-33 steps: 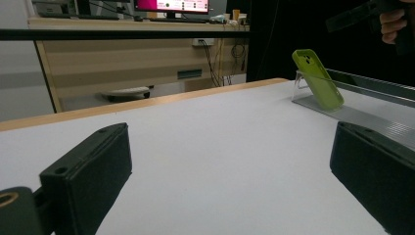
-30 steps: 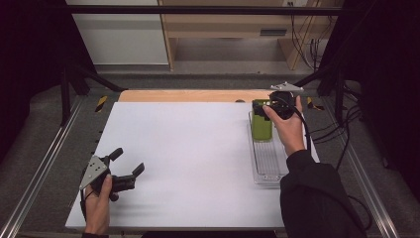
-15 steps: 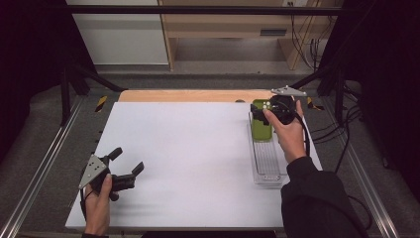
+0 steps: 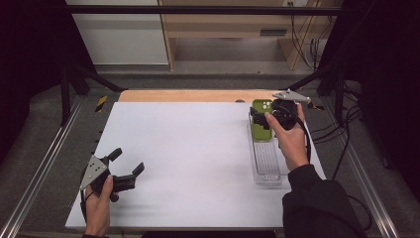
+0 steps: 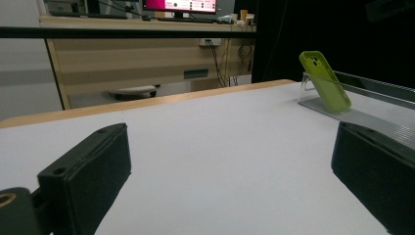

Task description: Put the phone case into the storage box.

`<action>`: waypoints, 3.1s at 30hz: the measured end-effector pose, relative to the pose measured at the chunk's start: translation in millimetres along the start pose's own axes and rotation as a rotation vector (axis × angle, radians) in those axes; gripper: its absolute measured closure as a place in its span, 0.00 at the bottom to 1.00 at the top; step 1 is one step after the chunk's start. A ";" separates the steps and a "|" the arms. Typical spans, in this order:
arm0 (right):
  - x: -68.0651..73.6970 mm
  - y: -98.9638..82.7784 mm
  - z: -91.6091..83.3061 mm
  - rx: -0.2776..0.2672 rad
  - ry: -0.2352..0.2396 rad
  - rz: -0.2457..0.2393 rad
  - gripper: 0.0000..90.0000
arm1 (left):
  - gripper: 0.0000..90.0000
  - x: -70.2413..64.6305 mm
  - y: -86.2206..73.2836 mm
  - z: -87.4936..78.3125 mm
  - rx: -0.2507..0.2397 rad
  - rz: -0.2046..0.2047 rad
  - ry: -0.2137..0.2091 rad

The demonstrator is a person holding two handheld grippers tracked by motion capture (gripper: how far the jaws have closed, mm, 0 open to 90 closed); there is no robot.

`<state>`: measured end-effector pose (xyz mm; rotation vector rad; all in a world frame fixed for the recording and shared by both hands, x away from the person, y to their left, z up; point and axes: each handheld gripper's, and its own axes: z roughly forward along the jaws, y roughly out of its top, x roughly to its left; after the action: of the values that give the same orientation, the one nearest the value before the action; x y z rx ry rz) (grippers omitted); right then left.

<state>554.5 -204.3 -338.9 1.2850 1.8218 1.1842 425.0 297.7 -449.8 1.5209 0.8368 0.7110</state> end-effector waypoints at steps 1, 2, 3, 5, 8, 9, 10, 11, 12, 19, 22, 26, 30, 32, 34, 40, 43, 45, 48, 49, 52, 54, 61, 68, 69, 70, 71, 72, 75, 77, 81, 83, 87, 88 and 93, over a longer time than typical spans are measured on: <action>-0.2 0.3 -3.3 -0.007 0.000 0.000 0.06 | 0.01 -0.2 -0.2 0.4 -0.002 -0.004 -0.001; -0.8 0.3 -5.6 -0.009 0.000 0.003 0.06 | 0.01 -0.2 -0.3 0.6 -0.001 -0.004 -0.002; -1.5 0.2 -7.3 -0.012 0.001 0.007 0.06 | 0.01 -0.2 -0.3 0.6 -0.002 -0.003 -0.002; -3.5 -0.1 -11.7 -0.021 0.005 0.017 0.06 | 0.01 -0.2 -0.1 -0.1 -0.001 0.002 -0.001; -6.2 -0.7 -17.2 -0.025 0.008 0.016 0.06 | 0.01 0.8 -0.3 -0.5 -0.005 -0.005 0.003; -6.8 -0.5 -18.8 -0.024 0.008 0.019 0.06 | 0.01 0.7 -0.2 -0.5 -0.006 -0.005 0.003; -8.6 0.4 -22.5 -0.030 0.008 0.020 0.06 | 0.01 0.6 0.0 -0.6 -0.004 -0.002 0.001; -8.6 0.4 -22.5 -0.030 0.008 0.020 0.06 | 0.01 0.6 0.2 -0.5 -0.004 0.001 0.000; -9.4 0.9 -23.8 -0.031 0.010 0.023 0.06 | 0.01 0.6 0.4 -0.4 -0.004 0.004 -0.001; -17.9 1.0 -29.6 -0.035 0.015 0.035 0.06 | 0.01 -0.1 0.3 0.8 0.002 0.015 -0.002; -19.0 -1.2 -31.2 -0.030 0.019 0.032 0.06 | 0.01 0.3 -0.1 0.3 0.002 0.011 -0.003; -19.8 -2.3 -36.1 -0.044 0.027 0.034 0.06 | 0.01 1.7 -0.5 -1.0 -0.003 0.004 -0.001; -20.6 -3.2 -40.1 -0.047 0.033 0.034 0.06 | 0.01 2.1 -0.2 -1.2 -0.006 0.002 -0.001; -20.1 -3.2 -43.3 -0.051 0.034 0.030 0.05 | 0.01 2.1 -0.2 -0.8 -0.005 0.001 -0.001; -19.2 -2.7 -47.1 -0.058 0.038 0.021 0.05 | 0.01 1.7 -0.2 -1.2 0.001 0.008 0.000; -16.1 -0.5 -59.4 -0.078 0.053 0.010 0.04 | 0.01 2.9 -0.1 -3.4 -0.007 0.002 0.004; -16.6 -1.5 -65.2 -0.087 0.053 0.010 0.04 | 0.01 3.8 0.3 -4.7 -0.005 0.005 0.008; -17.6 -3.2 -69.0 -0.089 0.053 0.013 0.04 | 0.01 4.2 0.5 -5.7 -0.008 0.006 0.009; -20.4 -5.5 -74.5 -0.095 0.051 0.016 0.04 | 0.01 5.1 0.6 -7.5 -0.011 0.003 0.014; -21.6 -6.0 -76.0 -0.101 0.051 0.015 0.04 | 0.01 5.3 0.8 -8.0 -0.013 0.003 0.016; -24.5 -7.2 -81.3 -0.108 0.051 0.022 0.04 | 0.01 6.2 0.8 -9.9 -0.014 0.002 0.018; -26.3 -7.9 -84.9 -0.117 0.051 0.027 0.04 | 0.01 6.2 0.9 -10.5 -0.017 -0.001 0.019; -32.0 -13.0 -95.9 -0.155 0.054 0.031 0.04 | 0.01 7.2 1.5 -13.9 -0.019 0.001 0.017; -36.9 -20.6 -98.3 -0.171 0.050 0.036 0.04 | 0.01 6.1 1.7 -14.7 -0.015 0.007 0.014; -37.2 -21.2 -98.7 -0.174 0.052 0.039 0.04 | 0.01 5.8 1.7 -14.8 -0.015 0.008 0.013; -37.9 -22.3 -99.1 -0.179 0.049 0.039 0.04 | 0.01 5.6 1.7 -14.8 -0.015 0.007 0.013; -38.3 -23.1 -99.6 -0.180 0.050 0.040 0.04 | 0.01 5.2 1.8 -14.9 -0.016 0.005 0.012; -38.9 -23.9 -99.9 -0.183 0.047 0.038 0.04 | 0.01 4.9 1.9 -15.1 -0.016 0.007 0.011; -40.6 -26.0 -101.2 -0.198 0.043 0.037 0.04 | 0.01 4.0 1.9 -15.3 -0.013 0.013 0.009; -41.6 -27.6 -102.7 -0.211 0.040 0.029 0.04 | 0.01 3.0 2.0 -15.3 -0.015 0.011 0.006; -42.6 -31.1 -105.2 -0.247 0.035 0.007 0.04 | 0.01 1.8 2.2 -15.6 -0.015 0.014 0.004; -42.5 -33.9 -106.8 -0.262 0.034 -0.008 0.04 | 0.01 1.2 2.0 -16.2 -0.013 0.016 0.002; -42.9 -39.7 -108.4 -0.284 0.036 -0.025 0.04 | 0.01 0.4 1.8 -18.0 -0.013 0.019 0.001; -42.8 -41.0 -109.0 -0.290 0.036 -0.026 0.04 | 0.01 0.4 1.7 -18.6 -0.013 0.021 0.000; -44.8 -46.9 -112.7 -0.310 0.035 -0.039 0.04 | 0.01 1.5 0.8 -21.6 -0.012 0.020 0.001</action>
<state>455.4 -288.5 -335.4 1.0532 1.6018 1.4103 408.0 310.9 -446.5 1.5200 0.8174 0.7307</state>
